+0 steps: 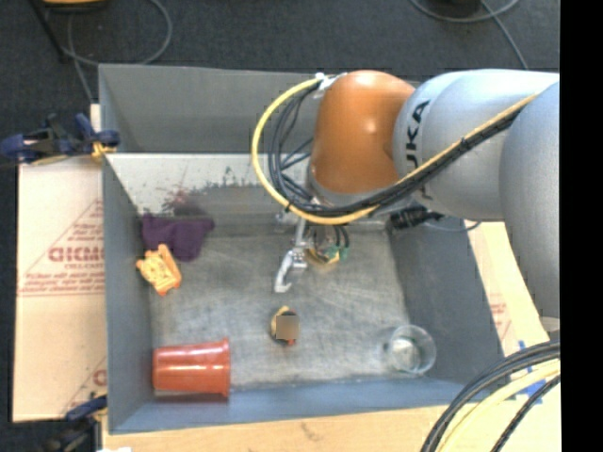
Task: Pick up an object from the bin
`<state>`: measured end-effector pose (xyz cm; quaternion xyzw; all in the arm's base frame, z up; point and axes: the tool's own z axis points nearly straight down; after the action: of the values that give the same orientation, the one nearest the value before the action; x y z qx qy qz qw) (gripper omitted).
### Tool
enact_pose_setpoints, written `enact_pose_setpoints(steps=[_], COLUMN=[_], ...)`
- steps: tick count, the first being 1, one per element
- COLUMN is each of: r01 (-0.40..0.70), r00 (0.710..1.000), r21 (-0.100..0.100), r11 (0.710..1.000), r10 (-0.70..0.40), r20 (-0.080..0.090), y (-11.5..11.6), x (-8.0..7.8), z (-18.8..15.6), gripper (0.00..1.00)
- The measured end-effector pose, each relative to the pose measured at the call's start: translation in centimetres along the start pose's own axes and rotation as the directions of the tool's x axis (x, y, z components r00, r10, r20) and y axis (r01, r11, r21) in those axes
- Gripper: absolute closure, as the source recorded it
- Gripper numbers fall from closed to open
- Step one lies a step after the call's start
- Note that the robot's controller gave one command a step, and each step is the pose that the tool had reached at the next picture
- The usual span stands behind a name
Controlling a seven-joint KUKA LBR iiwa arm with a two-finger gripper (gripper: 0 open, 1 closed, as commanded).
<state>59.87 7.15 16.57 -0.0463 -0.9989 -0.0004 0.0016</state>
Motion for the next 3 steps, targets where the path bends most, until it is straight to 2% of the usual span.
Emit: enact_pose_setpoints(steps=[1,2,3], r01=[0.032,0.102,0.233], r00=[0.999,0.995,0.972], r21=[0.002,0.001,0.005], r11=[0.999,0.995,0.972], r10=[-0.032,-0.102,-0.233], r20=[0.008,0.013,0.021], y=[-0.8,-2.4,-4.9], x=[-0.5,2.7,3.2], z=[0.2,5.4,8.0], gripper=[0.00,0.00,0.00])
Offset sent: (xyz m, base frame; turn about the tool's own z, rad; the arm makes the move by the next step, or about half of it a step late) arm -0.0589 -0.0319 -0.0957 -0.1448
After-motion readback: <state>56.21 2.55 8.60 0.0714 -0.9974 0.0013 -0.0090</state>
